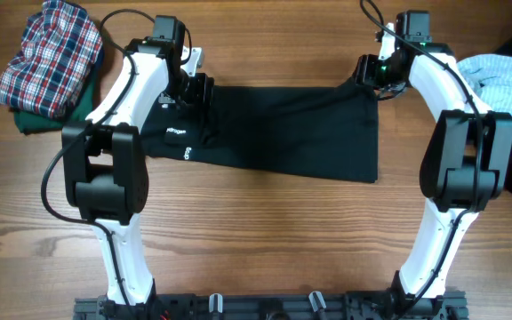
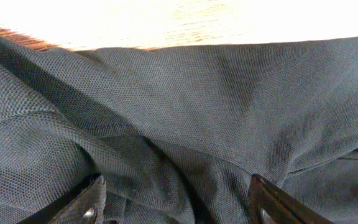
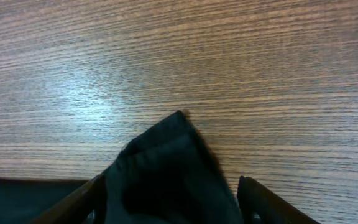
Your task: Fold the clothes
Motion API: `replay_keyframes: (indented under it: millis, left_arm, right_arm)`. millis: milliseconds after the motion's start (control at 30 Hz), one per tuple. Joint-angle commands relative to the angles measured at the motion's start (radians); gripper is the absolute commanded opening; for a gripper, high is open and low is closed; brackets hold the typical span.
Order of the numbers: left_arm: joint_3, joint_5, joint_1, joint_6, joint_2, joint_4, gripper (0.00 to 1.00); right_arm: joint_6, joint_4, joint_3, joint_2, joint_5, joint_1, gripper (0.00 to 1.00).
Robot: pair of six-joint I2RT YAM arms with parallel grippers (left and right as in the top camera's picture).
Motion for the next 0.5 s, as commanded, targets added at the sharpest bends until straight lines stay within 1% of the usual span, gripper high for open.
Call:
replay_keyframes:
  millis: [0, 100, 200, 300, 333, 467]
  left_arm:
    - [-0.006, -0.006, 0.004, 0.011, 0.013, 0.002, 0.73]
    - [-0.006, -0.007, 0.004, 0.011, 0.013, -0.002, 0.73]
    - [-0.006, -0.007, 0.004, 0.011, 0.013, -0.002, 0.73]
    - [-0.006, -0.006, 0.004, 0.011, 0.013, -0.002, 0.73]
    - [-0.006, -0.007, 0.004, 0.011, 0.013, -0.002, 0.73]
    - [-0.006, -0.006, 0.004, 0.011, 0.013, -0.001, 0.73]
  right_arm:
    - [0.031, -0.006, 0.002, 0.057, 0.011, 0.027, 0.65]
    - [0.054, -0.007, 0.002, 0.074, 0.012, 0.035, 0.58]
    - [0.078, -0.009, 0.002, 0.076, 0.041, 0.036, 0.5]
    - [0.101, -0.013, 0.002, 0.076, 0.085, 0.036, 0.37]
    - [0.102, -0.013, 0.002, 0.076, 0.091, 0.036, 0.31]
    - [0.113, -0.011, 0.003, 0.076, 0.12, 0.035, 0.16]
